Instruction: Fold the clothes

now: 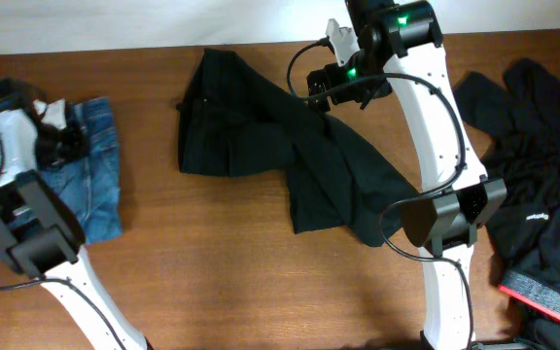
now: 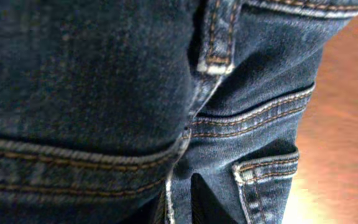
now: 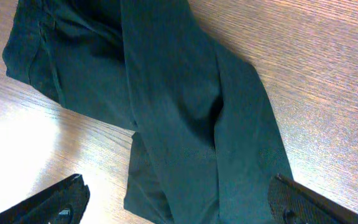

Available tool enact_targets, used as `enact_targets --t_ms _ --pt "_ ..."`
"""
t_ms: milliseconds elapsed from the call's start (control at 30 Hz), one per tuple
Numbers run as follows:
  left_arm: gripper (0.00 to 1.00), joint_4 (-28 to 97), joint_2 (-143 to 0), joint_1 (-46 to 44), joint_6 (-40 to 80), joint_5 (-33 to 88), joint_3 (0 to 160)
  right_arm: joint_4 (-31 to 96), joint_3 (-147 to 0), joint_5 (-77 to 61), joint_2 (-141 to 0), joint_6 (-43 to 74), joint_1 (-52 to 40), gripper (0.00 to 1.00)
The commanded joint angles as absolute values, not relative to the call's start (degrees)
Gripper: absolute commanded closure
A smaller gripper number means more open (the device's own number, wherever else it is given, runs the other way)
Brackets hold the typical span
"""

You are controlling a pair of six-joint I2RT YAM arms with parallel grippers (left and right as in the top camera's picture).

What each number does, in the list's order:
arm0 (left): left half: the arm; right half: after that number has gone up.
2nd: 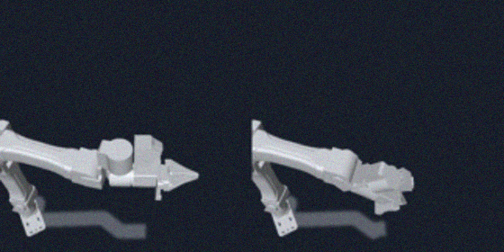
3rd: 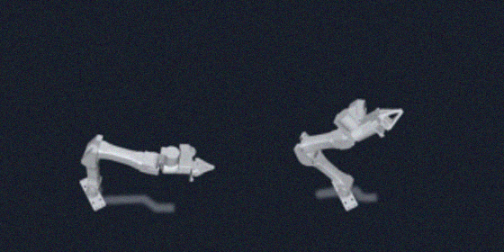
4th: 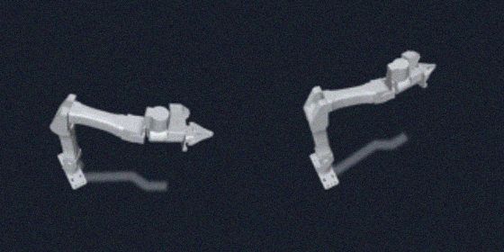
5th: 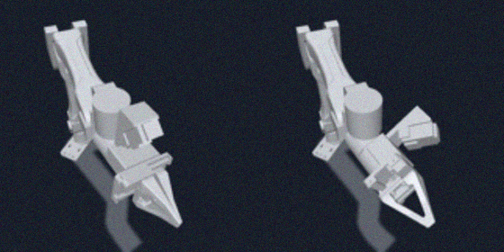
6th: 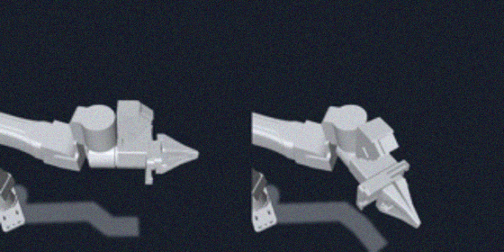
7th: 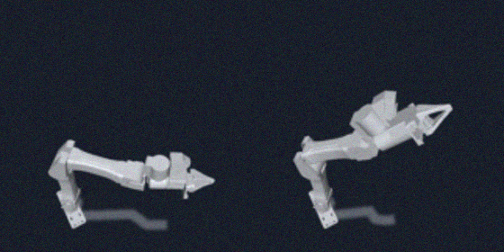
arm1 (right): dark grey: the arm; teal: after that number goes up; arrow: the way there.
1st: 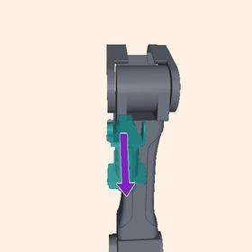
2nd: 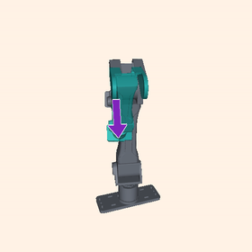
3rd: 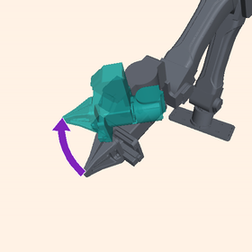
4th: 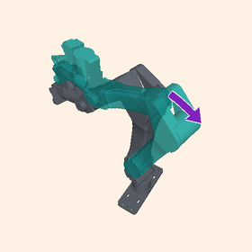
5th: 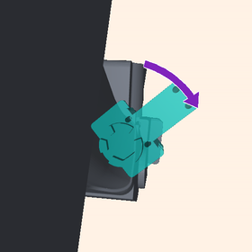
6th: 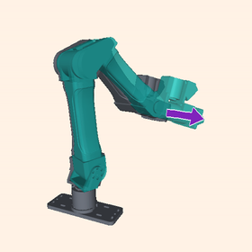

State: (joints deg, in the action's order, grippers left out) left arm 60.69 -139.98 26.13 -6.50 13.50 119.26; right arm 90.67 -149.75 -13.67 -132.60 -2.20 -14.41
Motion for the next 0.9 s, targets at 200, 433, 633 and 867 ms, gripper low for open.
enact_targets --t_ms 200,433,633,867 --pt "0.67 62.50 -138.39 24.67 -9.82 32.12 122.54 95.46 -150.17 -11.18 -131.52 -5.39 -14.85 0.01" --pt "0.65 64.62 -136.25 17.72 -12.19 33.01 123.66 97.34 -148.79 -5.96 -131.52 -8.54 -14.90 0.01" --pt "0.65 66.19 -136.27 10.74 -15.14 32.67 123.37 97.36 -146.17 -0.86 -131.28 -6.70 -14.09 0.01" --pt "0.57 66.96 -136.27 3.38 -15.11 26.00 123.31 97.36 -139.20 -1.08 -123.35 -3.99 -9.98 0.01"
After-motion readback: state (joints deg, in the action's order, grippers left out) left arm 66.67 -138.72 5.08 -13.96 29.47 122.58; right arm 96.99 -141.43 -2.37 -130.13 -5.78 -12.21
